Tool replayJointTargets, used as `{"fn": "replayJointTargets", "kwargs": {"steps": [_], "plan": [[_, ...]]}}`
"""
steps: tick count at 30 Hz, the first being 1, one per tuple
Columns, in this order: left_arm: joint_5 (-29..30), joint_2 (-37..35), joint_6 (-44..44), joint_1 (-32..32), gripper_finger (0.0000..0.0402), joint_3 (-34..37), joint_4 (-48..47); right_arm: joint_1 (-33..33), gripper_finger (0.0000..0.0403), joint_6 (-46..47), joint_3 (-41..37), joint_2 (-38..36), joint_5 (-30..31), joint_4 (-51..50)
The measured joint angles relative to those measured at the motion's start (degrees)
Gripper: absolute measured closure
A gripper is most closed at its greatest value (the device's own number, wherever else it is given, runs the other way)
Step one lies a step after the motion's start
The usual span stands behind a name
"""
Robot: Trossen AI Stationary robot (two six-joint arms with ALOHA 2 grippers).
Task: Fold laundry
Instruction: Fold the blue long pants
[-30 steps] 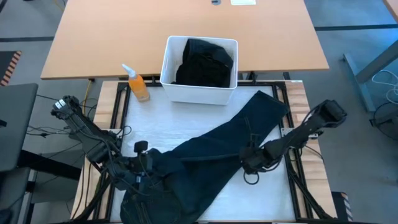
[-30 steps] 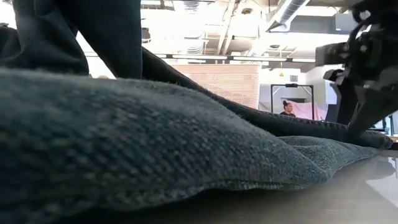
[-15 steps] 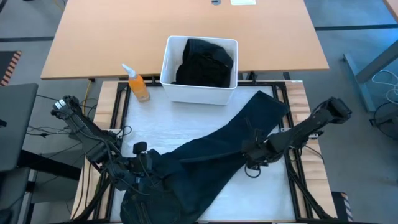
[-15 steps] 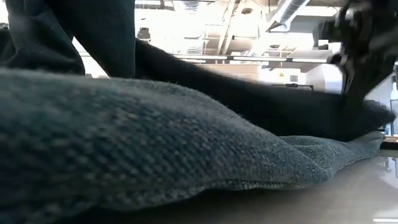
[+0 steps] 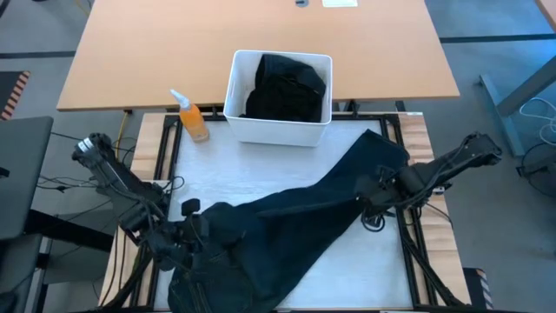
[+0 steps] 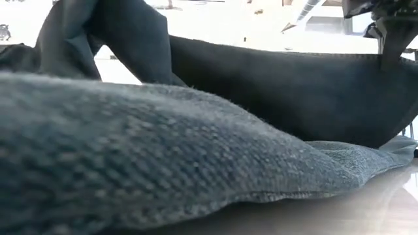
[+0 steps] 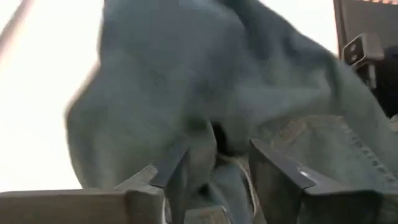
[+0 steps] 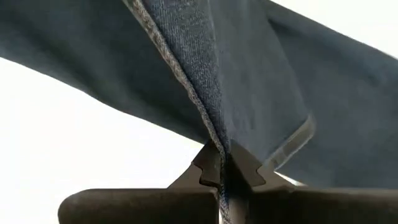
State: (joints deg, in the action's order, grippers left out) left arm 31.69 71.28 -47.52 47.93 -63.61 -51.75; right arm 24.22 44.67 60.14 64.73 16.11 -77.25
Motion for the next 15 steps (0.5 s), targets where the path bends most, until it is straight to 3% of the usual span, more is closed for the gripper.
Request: {"fn": "replayJointTargets", "kwargs": {"steps": [3, 8, 12, 15], "plan": [[1.77, 0.01, -8.60, 2.90, 0.0237, 6.36, 2.10, -0.99, 0.0379, -0.06, 3.02, 0.16, 0.10, -1.65], [0.16, 0.12, -20.14, 5.89, 0.0236, 20.51, 16.48, -4.87, 0.0379, -2.47, 10.85, 0.20, 0.33, -2.95], [-1.93, 0.12, -26.95, 6.42, 0.0235, 26.19, 21.17, -14.54, 0.0379, -2.48, 19.04, 0.84, 3.30, -3.87], [-3.12, 0.12, -29.06, 6.40, 0.0235, 27.48, 21.19, -25.75, 0.0379, -5.14, 23.02, 1.92, 3.44, -3.25]]}}
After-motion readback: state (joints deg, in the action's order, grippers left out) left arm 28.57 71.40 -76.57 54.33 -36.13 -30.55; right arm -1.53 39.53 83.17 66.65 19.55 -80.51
